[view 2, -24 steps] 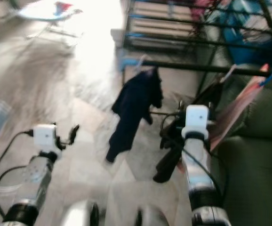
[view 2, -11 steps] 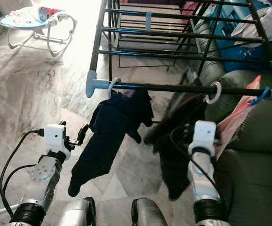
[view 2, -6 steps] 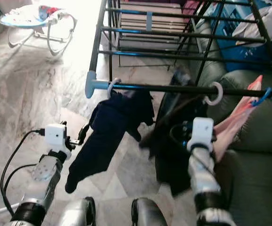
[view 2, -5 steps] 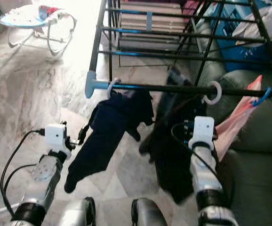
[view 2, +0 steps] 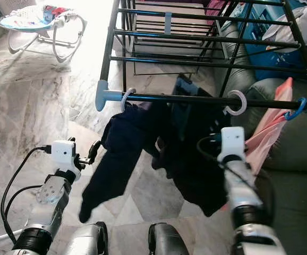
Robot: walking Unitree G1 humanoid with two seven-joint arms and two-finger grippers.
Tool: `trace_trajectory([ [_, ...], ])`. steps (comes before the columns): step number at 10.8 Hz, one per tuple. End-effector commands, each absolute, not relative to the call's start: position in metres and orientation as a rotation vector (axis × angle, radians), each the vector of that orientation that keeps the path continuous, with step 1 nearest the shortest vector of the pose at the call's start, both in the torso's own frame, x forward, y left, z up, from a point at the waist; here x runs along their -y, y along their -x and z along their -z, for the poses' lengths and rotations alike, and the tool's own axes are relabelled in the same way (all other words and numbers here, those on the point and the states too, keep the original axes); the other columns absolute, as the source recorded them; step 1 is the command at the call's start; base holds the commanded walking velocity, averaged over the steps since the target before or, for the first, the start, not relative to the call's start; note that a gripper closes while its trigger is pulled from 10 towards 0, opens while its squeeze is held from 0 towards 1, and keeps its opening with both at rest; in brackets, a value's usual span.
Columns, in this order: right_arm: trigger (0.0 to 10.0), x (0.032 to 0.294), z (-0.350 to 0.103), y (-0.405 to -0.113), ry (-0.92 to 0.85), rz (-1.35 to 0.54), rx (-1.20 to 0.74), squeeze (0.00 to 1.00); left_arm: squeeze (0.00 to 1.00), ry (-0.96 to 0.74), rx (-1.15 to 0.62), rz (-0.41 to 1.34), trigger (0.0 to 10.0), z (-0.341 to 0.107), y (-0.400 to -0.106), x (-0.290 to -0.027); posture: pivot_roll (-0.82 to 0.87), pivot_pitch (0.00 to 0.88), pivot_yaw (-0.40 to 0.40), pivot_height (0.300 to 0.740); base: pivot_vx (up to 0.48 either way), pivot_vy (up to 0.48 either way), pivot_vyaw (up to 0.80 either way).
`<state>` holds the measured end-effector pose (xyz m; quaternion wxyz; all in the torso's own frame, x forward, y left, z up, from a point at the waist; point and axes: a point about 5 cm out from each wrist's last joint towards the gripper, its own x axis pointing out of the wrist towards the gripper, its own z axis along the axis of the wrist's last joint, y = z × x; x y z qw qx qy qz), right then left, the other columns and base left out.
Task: Hang hanger
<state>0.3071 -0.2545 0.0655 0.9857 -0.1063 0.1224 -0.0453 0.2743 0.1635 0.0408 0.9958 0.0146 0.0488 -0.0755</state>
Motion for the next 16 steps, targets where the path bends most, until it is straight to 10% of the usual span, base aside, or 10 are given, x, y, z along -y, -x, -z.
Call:
trace_trajectory([
  [1,0.0,0.260,-0.074,-0.312,0.211,0.080,-0.234,0.00,0.00,-0.036,-0.139,0.159,10.0,-0.033,-0.269,-0.163,-0.02,0.184,-0.050,0.740,0.000,0.000,0.00],
  [2,7.8,0.262,-0.071,-0.310,0.203,0.080,-0.254,0.00,0.00,-0.036,-0.143,0.161,10.0,-0.032,-0.270,-0.162,-0.02,0.184,-0.050,0.740,0.000,0.000,0.00],
  [3,10.0,0.258,-0.067,-0.307,0.165,0.062,-0.252,1.00,0.00,-0.040,-0.149,0.162,10.0,-0.032,-0.269,-0.162,-0.02,0.187,-0.049,0.740,0.000,0.000,0.00],
  [10,10.0,0.277,-0.088,-0.292,0.194,-0.216,-0.225,1.00,0.00,-0.054,-0.180,0.174,10.0,-0.028,-0.268,-0.160,-0.03,0.186,-0.049,0.740,0.000,0.000,0.00],
  [11,10.0,0.283,-0.090,-0.290,0.192,-0.243,-0.247,0.25,0.00,-0.054,-0.183,0.178,10.0,-0.027,-0.267,-0.158,-0.04,0.186,-0.048,0.740,0.000,0.000,0.00],
  [12,10.0,0.289,-0.091,-0.287,0.190,-0.294,-0.281,0.00,0.00,-0.056,-0.187,0.180,10.0,-0.026,-0.266,-0.158,-0.04,0.186,-0.046,0.740,0.000,0.000,0.00],
  [15,10.0,0.297,-0.090,-0.281,0.196,-0.359,-0.341,0.12,0.00,-0.059,-0.191,0.183,10.0,-0.026,-0.267,-0.158,-0.05,0.184,-0.046,0.740,0.000,0.000,0.00],
  [16,10.0,0.311,-0.091,-0.274,0.248,-0.418,-0.411,1.00,0.00,-0.062,-0.197,0.187,10.0,-0.025,-0.267,-0.157,-0.05,0.185,-0.048,0.740,0.000,0.000,0.00],
])
